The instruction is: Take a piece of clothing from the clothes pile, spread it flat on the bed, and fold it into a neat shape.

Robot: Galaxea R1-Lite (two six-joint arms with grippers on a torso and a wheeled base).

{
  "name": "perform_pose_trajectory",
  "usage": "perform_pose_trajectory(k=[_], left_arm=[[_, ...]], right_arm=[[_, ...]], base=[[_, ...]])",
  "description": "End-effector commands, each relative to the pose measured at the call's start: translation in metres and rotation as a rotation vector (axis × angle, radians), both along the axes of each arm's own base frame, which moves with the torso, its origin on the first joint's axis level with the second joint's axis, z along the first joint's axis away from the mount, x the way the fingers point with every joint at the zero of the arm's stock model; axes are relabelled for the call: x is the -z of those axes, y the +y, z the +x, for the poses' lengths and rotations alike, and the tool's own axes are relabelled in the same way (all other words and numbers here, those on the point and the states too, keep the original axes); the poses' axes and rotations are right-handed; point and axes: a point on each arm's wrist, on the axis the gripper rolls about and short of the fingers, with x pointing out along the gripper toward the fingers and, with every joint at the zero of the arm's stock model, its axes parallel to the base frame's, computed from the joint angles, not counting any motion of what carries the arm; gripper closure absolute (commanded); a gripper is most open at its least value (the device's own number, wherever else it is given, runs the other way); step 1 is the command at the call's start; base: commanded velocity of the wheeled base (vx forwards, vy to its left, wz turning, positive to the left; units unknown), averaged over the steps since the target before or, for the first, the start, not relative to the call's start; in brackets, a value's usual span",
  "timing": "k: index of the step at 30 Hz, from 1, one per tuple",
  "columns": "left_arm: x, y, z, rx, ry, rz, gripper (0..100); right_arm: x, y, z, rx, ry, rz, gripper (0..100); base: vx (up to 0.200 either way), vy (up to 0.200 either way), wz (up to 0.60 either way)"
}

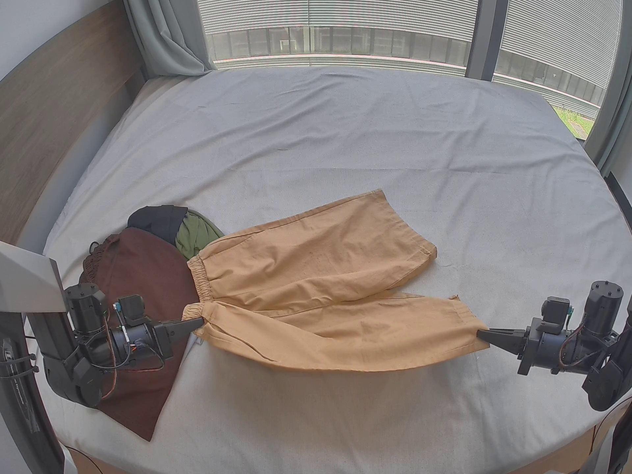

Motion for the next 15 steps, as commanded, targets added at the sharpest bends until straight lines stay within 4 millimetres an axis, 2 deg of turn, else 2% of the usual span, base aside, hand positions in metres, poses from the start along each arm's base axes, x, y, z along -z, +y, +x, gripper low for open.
perform_pose_trajectory(k=[1,15], left_arm=[[-0.0001,0.0016,0.0017,-0.011,-0.004,0.002,100],[-0.0032,0.003,0.0074,-0.035,-0.018,-0.003,100]], right_arm=[[-0.0016,0.0001,-0.0013,-0.001,-0.006,0.0,100],[-0.0104,0.0006,-0.0034,-0.004,-0.048,0.004,100]], base=[[0.0,0.0,0.0],[0.0,0.0,0.0]])
